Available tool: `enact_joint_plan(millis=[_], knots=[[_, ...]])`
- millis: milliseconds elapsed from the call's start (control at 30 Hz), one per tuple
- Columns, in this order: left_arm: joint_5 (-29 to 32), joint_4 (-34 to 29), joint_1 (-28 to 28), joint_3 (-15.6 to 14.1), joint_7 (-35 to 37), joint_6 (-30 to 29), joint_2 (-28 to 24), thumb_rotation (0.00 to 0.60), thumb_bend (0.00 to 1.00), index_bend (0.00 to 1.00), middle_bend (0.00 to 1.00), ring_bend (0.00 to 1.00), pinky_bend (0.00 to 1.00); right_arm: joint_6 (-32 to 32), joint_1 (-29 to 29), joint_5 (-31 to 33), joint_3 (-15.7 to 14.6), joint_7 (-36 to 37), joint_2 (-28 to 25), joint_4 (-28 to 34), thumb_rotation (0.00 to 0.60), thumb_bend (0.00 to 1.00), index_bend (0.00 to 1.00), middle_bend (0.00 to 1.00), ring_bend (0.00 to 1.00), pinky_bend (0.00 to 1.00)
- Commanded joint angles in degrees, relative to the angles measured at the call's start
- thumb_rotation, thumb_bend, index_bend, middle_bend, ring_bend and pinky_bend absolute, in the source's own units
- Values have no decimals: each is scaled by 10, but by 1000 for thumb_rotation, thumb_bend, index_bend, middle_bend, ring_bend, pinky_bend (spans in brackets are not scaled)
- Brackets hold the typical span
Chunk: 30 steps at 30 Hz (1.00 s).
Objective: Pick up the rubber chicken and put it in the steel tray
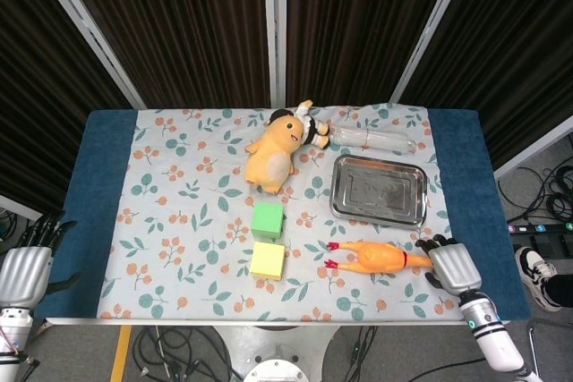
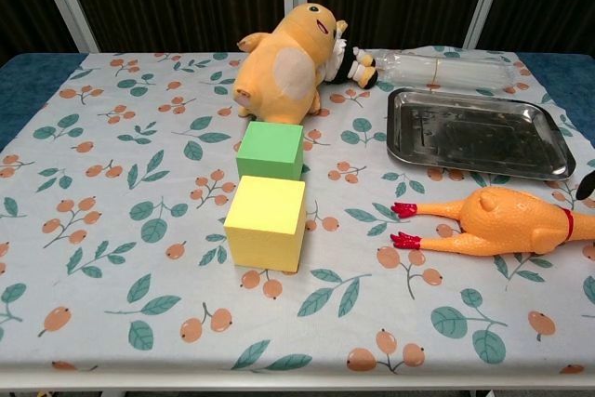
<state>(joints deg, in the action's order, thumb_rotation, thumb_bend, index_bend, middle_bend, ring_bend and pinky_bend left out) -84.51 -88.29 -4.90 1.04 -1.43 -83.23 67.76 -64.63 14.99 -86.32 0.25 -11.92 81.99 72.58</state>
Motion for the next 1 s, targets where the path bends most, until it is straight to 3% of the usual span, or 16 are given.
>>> enact_joint_plan(millis=[33, 200, 367, 567, 733, 1000], knots=[[1, 2, 1, 0, 3, 0, 1, 600, 20, 245, 183, 76, 183, 1, 4, 0, -2, 9, 12, -13, 600, 201, 331, 397, 257, 399], [0, 7, 1, -1, 8, 2, 3, 600, 20, 245, 183, 76, 183, 3, 10, -2, -4, 19, 22, -30, 600, 259, 416, 433, 318, 450], [-2, 10, 1, 1, 13, -1, 4, 600, 20, 246, 183, 76, 183, -8, 14, -12, -5, 29, 26, -36, 600, 298, 564, 516, 410, 568], [-20, 11, -10, 4, 33, 1, -2, 600, 20, 246, 183, 76, 183, -43, 24, -42, -3, 35, 17, -41, 600, 296, 833, 696, 631, 850], [-60, 1, -37, 16, 83, -3, -15, 600, 18, 246, 183, 88, 184, -65, 55, -102, -8, 49, -38, -5, 600, 256, 959, 771, 718, 969], [-106, -28, -114, 42, 204, 39, -56, 600, 18, 246, 187, 101, 185, -51, 123, -164, 11, 8, -169, 140, 600, 181, 984, 793, 746, 996]])
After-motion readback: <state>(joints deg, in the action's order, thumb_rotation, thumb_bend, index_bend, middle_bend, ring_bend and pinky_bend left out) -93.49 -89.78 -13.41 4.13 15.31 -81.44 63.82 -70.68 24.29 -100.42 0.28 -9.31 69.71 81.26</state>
